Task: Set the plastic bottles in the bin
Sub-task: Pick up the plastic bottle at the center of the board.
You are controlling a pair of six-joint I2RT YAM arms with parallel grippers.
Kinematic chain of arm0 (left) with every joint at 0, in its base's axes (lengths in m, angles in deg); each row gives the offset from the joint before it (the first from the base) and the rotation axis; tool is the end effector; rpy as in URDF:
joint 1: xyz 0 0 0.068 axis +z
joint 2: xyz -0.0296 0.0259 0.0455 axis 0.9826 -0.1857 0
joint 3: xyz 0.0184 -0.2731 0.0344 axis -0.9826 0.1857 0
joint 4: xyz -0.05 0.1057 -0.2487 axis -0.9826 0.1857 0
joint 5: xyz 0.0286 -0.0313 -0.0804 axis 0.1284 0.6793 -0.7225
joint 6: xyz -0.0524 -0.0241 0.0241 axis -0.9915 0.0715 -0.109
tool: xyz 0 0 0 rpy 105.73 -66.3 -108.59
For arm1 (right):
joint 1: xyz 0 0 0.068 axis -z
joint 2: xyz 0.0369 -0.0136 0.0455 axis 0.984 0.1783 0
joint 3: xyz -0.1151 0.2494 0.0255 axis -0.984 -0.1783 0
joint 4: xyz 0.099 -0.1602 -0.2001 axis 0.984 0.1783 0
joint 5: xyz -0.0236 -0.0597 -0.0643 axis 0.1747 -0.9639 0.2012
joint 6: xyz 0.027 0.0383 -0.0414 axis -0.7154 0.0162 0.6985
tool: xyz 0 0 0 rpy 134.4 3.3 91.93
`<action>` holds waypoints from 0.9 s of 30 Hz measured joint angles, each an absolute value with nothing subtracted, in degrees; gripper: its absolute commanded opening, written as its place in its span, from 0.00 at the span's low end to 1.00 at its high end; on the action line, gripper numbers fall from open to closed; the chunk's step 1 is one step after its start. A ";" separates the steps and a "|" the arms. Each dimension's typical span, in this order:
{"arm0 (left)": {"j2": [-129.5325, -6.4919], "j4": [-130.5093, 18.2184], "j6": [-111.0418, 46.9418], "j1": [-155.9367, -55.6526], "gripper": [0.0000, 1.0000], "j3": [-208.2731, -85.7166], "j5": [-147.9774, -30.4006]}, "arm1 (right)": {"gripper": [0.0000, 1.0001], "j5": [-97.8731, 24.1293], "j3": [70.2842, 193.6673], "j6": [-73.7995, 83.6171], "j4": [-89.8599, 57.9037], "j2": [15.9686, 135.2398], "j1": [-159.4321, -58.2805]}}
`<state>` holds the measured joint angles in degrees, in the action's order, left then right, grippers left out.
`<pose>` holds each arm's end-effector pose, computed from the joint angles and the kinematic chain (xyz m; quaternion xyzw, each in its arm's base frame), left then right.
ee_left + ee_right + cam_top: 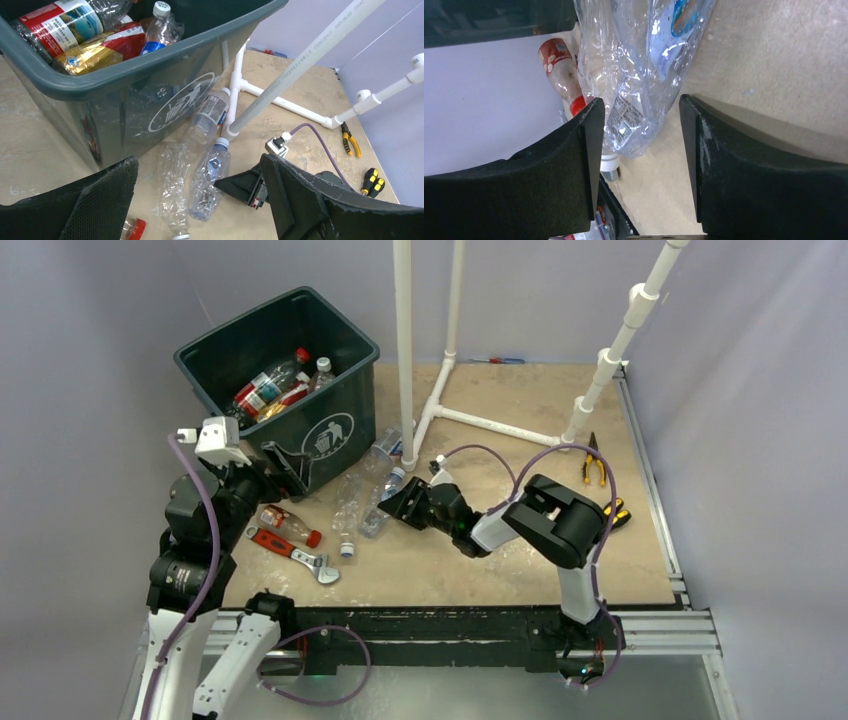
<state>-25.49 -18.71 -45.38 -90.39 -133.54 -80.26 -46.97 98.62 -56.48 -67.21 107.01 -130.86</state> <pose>0.1205 -0.0231 0.4055 -0.0956 0.7572 -0.1954 0.6159 0.2405 0.2953 0.0960 0.1334 0.8059 0.4887 0.3063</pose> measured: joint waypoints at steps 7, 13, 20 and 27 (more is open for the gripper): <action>-25.47 -17.86 -46.75 -91.31 0.92 -133.17 -80.52 | 0.44 -47.04 100.07 -57.71 -70.66 110.49 -131.08; -25.64 -17.99 -49.03 -91.37 0.91 -133.15 -82.71 | 0.20 -46.62 99.94 -57.31 -71.71 111.82 -131.08; -26.32 -20.96 -53.05 -91.39 0.89 -129.65 -89.16 | 0.00 -45.00 95.59 -57.20 -75.36 110.66 -131.08; -27.41 -22.23 -53.79 -91.39 0.89 -129.02 -93.03 | 0.00 -44.81 87.61 -50.03 -73.00 100.39 -131.08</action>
<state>-27.41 -22.23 -53.79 -91.39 -129.02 -93.03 -44.81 87.61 -50.03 -73.00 100.39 -131.08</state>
